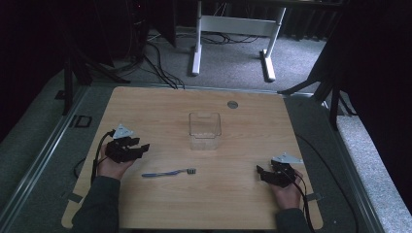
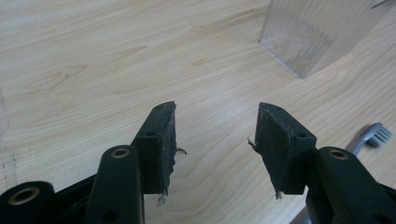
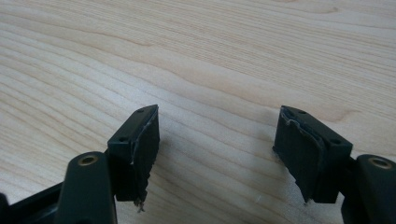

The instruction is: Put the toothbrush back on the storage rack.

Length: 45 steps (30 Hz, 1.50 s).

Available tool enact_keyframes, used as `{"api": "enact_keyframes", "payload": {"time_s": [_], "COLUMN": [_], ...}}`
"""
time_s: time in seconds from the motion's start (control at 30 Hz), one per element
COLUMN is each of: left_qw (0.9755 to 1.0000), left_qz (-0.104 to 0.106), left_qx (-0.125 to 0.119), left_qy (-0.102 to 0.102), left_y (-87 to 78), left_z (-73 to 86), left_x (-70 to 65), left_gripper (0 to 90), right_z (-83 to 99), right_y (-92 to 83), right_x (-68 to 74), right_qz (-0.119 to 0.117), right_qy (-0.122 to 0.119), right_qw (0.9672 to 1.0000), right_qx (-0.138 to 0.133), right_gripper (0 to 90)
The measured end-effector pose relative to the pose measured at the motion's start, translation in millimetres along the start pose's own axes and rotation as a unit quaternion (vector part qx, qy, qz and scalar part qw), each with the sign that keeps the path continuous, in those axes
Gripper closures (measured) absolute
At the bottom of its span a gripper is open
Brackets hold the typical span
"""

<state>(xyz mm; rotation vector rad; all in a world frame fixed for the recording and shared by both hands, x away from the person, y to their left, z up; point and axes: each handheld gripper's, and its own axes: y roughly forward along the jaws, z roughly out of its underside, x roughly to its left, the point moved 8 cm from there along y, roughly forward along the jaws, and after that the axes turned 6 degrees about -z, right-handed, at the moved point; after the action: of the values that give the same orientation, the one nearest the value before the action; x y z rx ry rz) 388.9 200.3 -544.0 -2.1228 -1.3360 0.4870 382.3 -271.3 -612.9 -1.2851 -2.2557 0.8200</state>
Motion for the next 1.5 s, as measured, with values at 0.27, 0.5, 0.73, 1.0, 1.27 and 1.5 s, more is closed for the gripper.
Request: {"api": "enact_keyframes", "payload": {"time_s": [0.27, 0.5, 0.73, 1.0, 1.27, 1.5], "left_qw": [0.9996, 0.9991, 0.9983, 0.9964, 0.9944, 0.9922], "left_qz": [0.014, 0.020, 0.030, 0.046, 0.065, 0.074], "left_qx": [-0.007, -0.007, -0.012, -0.011, -0.007, -0.004], "left_qy": [0.023, 0.037, 0.048, 0.071, 0.083, 0.100], "left_y": [-4.8, -7.8, -12.0, -14.3, -14.7, -16.5], "left_z": [-9.2, -11.7, -16.6, -17.0, -16.9, -20.9], "left_x": [-9.1, -11.0, -12.3, -16.8, -20.3, -24.8], "left_gripper": [48.7, 50.1, 50.4, 52.8, 57.1, 57.0], "right_z": [0.0, 0.0, 0.0, 0.0, 0.0, 0.0], "right_y": [0.0, 0.0, 0.0, 0.0, 0.1, 0.0], "right_x": [0.0, 0.0, 0.0, 0.0, 0.0, 0.0], "right_qz": [0.000, 0.000, 0.000, 0.000, 0.000, 0.000], "right_qy": [0.000, 0.000, 0.000, -0.001, -0.001, -0.001], "right_qw": [1.0000, 1.0000, 1.0000, 1.0000, 1.0000, 1.0000], "right_qx": [0.000, 0.000, 0.000, 0.000, 0.000, 0.000], "right_gripper": [30.6, 30.6, 30.5, 30.4, 30.4, 30.3]}}
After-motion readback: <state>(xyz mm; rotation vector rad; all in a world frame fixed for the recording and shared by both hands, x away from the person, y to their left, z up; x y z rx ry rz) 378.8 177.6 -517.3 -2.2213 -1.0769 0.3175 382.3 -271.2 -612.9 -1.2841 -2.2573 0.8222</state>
